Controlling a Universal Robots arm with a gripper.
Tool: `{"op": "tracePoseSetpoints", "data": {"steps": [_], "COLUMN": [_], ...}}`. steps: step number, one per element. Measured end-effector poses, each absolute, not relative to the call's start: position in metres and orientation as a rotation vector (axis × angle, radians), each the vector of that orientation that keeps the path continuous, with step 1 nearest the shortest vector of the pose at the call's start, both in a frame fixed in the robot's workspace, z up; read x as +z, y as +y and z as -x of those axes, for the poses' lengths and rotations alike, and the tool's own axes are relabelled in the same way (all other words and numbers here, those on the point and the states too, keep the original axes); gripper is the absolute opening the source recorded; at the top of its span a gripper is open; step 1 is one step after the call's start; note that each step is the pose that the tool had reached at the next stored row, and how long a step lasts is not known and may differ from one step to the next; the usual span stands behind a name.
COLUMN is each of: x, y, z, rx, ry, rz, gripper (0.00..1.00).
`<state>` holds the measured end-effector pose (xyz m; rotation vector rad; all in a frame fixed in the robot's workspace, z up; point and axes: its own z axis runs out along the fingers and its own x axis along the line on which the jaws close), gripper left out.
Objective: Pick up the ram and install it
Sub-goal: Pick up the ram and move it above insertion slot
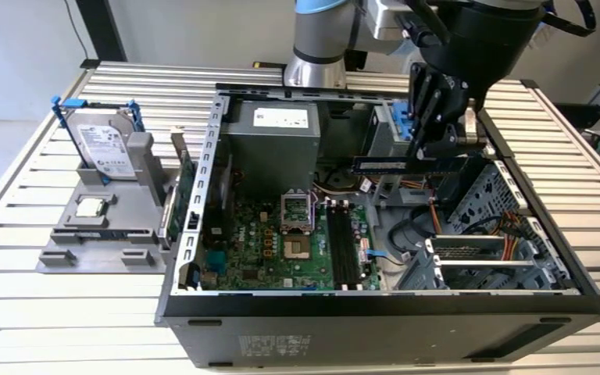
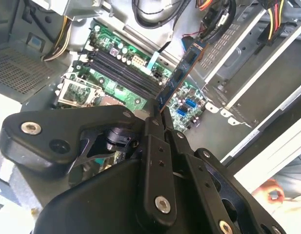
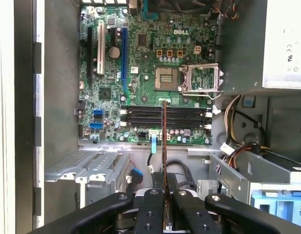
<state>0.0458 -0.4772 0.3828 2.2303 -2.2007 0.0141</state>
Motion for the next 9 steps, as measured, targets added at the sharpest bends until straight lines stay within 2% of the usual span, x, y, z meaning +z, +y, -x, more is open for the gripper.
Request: {"op": "tracePoseSetpoints", "data": {"steps": [9], "x": [0.381], "y": [-0.455], "z": [-0.038], "rx": [0.049], "ry": [-2.202], "rz": [-2.234], "gripper": [0.0]}}
